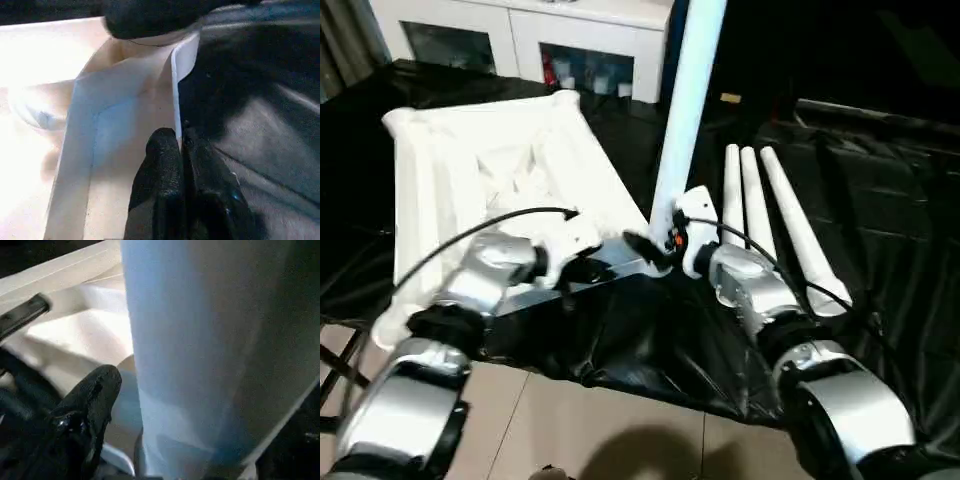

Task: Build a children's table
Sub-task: Insert table leg to table base, then rotate leg to tighten

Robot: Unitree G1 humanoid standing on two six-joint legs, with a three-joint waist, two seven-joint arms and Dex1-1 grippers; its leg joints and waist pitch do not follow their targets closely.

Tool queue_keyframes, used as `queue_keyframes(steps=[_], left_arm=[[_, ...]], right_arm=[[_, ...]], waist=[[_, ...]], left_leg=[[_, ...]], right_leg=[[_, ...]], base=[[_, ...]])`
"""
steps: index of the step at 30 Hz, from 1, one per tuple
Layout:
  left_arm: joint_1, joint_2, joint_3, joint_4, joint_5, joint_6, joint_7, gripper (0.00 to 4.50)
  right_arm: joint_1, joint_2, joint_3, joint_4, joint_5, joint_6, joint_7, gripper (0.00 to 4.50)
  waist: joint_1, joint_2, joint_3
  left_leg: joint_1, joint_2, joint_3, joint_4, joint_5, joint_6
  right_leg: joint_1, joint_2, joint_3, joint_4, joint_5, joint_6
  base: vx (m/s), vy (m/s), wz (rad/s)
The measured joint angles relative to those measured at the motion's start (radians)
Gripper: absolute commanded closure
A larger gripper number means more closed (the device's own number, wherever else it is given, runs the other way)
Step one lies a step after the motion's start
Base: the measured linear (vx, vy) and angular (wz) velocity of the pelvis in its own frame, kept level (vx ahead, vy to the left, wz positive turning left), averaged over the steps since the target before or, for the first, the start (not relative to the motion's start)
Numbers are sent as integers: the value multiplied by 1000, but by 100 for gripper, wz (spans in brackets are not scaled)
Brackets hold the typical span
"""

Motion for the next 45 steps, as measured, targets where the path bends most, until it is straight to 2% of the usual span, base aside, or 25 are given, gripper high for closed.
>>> queue_keyframes(steps=[3,8,11,12,14,17,19,22,30,33,38,41,45], left_arm=[[8,24,0,-9,-14,-18,-62,450],[25,55,-3,-24,-35,-43,-157,450],[37,75,-7,-38,-45,-51,-203,450],[37,77,-7,-40,-45,-51,-210,450],[39,85,-9,-43,-50,-53,-235,450],[49,95,-13,-56,-54,-55,-270,450],[49,98,-14,-57,-57,-57,-286,450],[50,100,-16,-57,-60,-57,-290,450],[55,104,-18,-63,-62,-49,-301,450],[55,94,-11,-55,-46,-30,-247,450],[9,5,-4,4,9,35,-53,450],[-11,-48,-4,26,26,68,46,450],[-20,-88,-3,32,36,95,125,450]], right_arm=[[29,-37,39,-38,-12,5,107,65],[69,-91,96,-104,-25,22,276,65],[82,-105,119,-133,-25,33,344,65],[83,-107,122,-138,-25,36,356,81],[89,-114,128,-159,-23,53,384,81],[109,-121,130,-200,-17,79,429,118],[112,-124,132,-212,-18,91,442,120],[114,-125,140,-221,-17,100,446,156],[157,-115,127,-267,-7,125,436,169],[157,-83,104,-234,-12,113,334,170],[118,8,8,-125,-19,119,-30,171],[89,53,-41,-72,-16,120,-217,171],[57,83,-74,-19,-4,112,-355,171]], waist=[[6,1,1],[20,3,2],[22,3,2],[22,3,2],[24,3,2],[27,3,2],[28,3,2],[29,3,2],[33,3,2],[30,2,1],[12,1,1],[7,1,1],[4,1,1]], left_leg=[[-5,1,0,3,0,0],[-5,4,0,4,0,0],[-6,7,2,6,0,0],[-6,8,4,6,0,0],[-6,11,6,7,0,0],[-6,15,12,8,1,0],[-6,16,15,8,1,0],[-6,16,17,9,1,0],[-5,17,17,10,1,0],[-1,17,17,10,1,-1],[13,16,16,8,1,-2],[14,16,15,8,1,-2],[14,16,15,8,1,-2]], right_leg=[[-2,0,-3,0,0,0],[-2,0,-5,1,0,0],[-1,0,-8,2,0,0],[-1,0,-8,2,0,0],[-1,0,-9,3,0,0],[-1,0,-11,3,0,-1],[-1,-1,-11,3,0,-1],[-1,-1,-11,3,0,-1],[0,-1,-11,4,0,-1],[2,-1,-11,6,0,-1],[12,-3,-11,5,0,0],[12,-3,-11,5,0,0],[12,-3,-11,4,0,0]], base=[[0,0,0],[0,0,0],[0,0,0],[0,0,0],[0,0,0],[0,0,0],[0,0,0],[0,0,0],[0,0,0],[0,0,0],[0,0,0],[0,0,0],[0,0,0]])
